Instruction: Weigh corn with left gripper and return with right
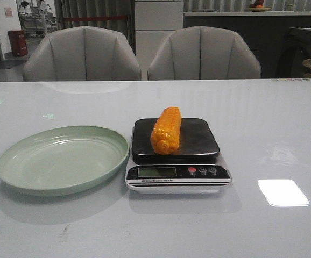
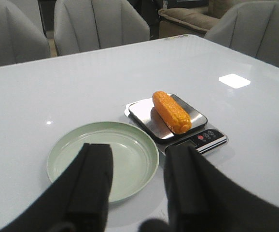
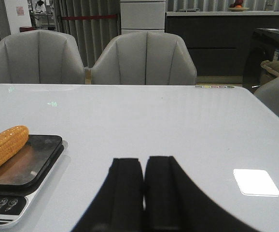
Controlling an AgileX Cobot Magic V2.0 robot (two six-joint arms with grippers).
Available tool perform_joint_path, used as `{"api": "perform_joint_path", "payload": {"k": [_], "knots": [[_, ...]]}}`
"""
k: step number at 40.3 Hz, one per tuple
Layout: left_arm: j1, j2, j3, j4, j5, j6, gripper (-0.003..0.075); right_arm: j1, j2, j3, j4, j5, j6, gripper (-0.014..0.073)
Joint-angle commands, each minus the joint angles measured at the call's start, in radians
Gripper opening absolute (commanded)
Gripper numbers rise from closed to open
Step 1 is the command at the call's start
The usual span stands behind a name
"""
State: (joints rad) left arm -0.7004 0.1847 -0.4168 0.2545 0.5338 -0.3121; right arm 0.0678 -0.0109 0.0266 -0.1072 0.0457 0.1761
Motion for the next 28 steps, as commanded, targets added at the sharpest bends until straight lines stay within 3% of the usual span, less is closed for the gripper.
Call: {"api": "perform_joint_path", "payload": {"k": [1, 7, 17, 28], "knots": [[-0.006, 0.006, -0.024, 0.007, -0.054, -0.002, 0.024, -0.005, -0.019, 0.003, -0.008, -0.082, -0.007, 0.0165], [-0.006, 0.006, -0.024, 0.008, -0.04, 0.002, 0.0108, -0.005, -0.019, 0.003, -0.008, -0.082, -0.007, 0.0165], [-0.006, 0.006, -0.024, 0.008, -0.04, 0.002, 0.0114, -0.005, -0.019, 0.003, -0.008, -0.105, -0.007, 0.0165], [-0.006, 0.006, -0.024, 0.01, -0.04, 0.002, 0.0114, -0.005, -0.009, -0.043, -0.008, -0.31, -0.003, 0.0165]]}}
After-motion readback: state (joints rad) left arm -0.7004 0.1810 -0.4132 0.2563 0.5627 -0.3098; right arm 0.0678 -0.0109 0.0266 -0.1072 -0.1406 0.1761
